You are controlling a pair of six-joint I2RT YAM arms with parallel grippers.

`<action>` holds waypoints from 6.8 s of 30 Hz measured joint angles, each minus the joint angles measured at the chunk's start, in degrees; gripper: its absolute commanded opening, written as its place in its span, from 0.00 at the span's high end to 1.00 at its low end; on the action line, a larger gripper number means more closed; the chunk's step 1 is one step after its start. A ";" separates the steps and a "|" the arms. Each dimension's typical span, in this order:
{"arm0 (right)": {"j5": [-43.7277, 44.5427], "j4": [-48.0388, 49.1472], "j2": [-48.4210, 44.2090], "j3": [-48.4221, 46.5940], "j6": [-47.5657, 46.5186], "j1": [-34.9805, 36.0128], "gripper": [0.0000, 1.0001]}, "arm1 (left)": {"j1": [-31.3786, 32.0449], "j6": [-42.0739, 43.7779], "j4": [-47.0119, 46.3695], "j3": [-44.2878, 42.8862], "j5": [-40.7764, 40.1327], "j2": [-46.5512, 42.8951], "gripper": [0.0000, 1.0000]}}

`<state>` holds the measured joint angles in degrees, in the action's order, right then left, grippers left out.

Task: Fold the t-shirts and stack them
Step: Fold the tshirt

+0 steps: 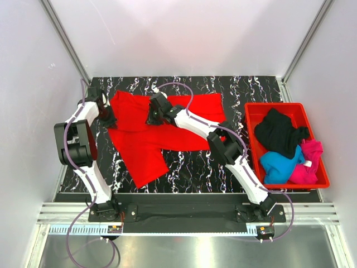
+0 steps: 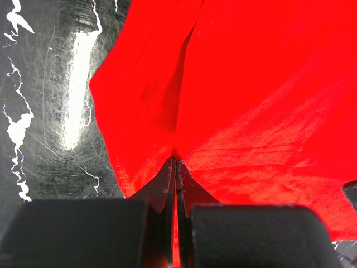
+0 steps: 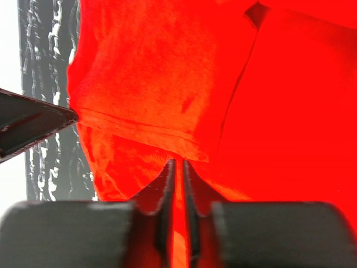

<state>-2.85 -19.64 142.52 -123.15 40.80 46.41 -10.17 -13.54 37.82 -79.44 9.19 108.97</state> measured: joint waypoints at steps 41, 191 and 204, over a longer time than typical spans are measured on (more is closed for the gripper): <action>0.87 -3.39 5.53 -3.65 -0.35 0.04 1.00 | 0.59 -0.33 2.95 -2.21 -1.81 -0.20 1.00; -0.68 -10.78 -9.75 14.60 -13.92 -38.95 0.62 | 0.85 -5.11 0.52 -10.27 4.24 8.39 0.44; 10.60 -26.29 -40.61 39.98 7.89 -33.11 0.59 | 14.80 -8.52 7.58 27.58 -7.76 -46.73 0.43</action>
<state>7.75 -45.93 101.91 -83.18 48.69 13.30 4.62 -22.06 45.41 -51.86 1.43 62.24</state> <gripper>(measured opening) 0.415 0.577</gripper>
